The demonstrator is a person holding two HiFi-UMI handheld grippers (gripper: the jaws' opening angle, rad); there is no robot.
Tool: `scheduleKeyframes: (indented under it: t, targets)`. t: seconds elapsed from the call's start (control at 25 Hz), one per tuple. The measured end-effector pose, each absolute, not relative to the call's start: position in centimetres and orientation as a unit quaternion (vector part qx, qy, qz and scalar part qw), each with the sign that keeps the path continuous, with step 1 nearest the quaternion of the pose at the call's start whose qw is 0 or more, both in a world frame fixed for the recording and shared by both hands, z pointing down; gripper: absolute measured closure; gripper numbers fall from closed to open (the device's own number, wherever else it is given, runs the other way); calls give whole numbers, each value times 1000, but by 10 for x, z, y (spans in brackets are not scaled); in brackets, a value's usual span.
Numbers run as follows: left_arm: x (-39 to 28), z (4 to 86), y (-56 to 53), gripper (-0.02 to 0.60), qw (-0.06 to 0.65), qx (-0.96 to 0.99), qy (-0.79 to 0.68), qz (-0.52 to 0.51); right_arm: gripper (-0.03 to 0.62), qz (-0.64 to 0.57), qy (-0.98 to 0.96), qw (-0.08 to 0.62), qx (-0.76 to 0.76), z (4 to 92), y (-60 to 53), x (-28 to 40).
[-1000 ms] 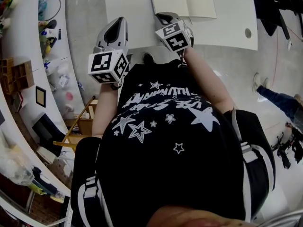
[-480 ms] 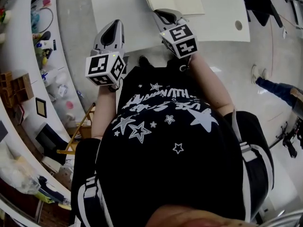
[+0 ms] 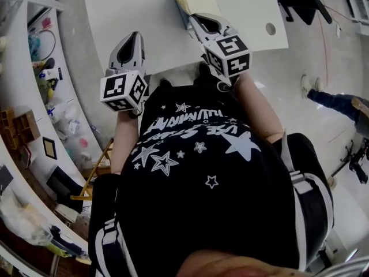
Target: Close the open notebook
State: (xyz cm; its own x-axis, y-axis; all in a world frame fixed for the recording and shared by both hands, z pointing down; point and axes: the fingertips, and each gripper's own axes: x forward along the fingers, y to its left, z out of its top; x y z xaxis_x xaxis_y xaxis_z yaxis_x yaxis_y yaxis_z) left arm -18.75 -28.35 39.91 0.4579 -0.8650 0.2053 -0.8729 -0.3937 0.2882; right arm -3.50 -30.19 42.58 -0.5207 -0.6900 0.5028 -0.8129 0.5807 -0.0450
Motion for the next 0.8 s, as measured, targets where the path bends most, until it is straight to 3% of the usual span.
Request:
scheduleKeyframes:
  t: [0.48,0.8]
  targets:
    - [-105,396,-303,571,177,834,-521,25,576,209,-837,233,448,483,-326,84]
    - [-87,401,-296,571,177,825,-535,43,579,280,-818,243,441,544,-329,114]
